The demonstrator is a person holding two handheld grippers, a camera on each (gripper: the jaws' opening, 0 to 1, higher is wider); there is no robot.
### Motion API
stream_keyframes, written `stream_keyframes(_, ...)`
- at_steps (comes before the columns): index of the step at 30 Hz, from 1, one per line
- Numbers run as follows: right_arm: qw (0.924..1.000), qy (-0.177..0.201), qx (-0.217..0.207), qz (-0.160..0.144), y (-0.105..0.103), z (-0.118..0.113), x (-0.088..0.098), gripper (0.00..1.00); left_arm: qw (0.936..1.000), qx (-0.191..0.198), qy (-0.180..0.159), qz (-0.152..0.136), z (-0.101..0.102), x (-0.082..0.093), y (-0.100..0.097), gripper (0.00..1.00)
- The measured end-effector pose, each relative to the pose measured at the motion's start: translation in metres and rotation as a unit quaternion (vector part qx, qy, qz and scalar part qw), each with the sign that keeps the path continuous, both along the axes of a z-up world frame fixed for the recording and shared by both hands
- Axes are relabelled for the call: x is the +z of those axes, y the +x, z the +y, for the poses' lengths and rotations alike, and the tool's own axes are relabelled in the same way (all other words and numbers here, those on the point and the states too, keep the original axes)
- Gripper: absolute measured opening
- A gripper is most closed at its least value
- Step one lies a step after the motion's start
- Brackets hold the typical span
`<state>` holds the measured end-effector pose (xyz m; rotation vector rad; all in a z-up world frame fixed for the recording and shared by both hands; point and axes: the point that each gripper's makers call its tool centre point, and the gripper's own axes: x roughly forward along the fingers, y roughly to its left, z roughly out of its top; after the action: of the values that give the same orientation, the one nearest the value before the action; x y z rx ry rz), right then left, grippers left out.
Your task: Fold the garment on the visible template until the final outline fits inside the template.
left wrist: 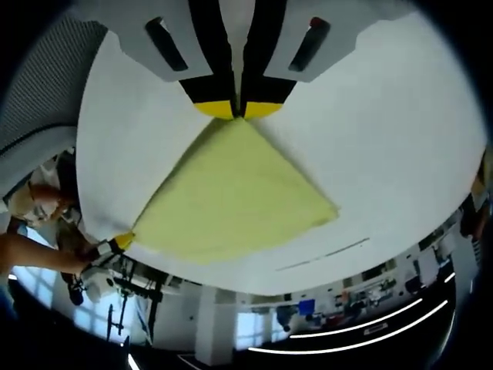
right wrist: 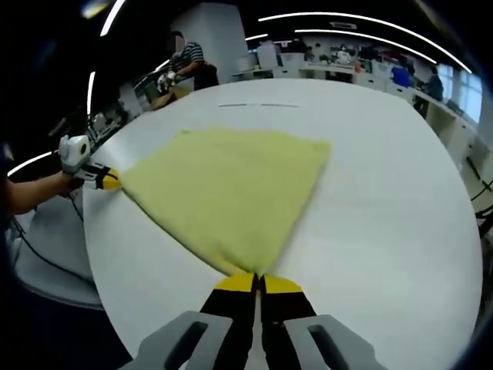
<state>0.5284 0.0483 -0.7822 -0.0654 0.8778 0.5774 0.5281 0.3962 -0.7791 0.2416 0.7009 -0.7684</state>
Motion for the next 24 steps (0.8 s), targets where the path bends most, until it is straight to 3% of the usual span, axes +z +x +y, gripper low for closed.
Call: stream_keyframes(24, 0.9999, -0.002, -0.014, -0.003, -0.017, 0.0, -0.002, 0.0, 0.9997, 0.012, 0.018, 0.009, 0.003, -0.002, -0.015, 0.0)
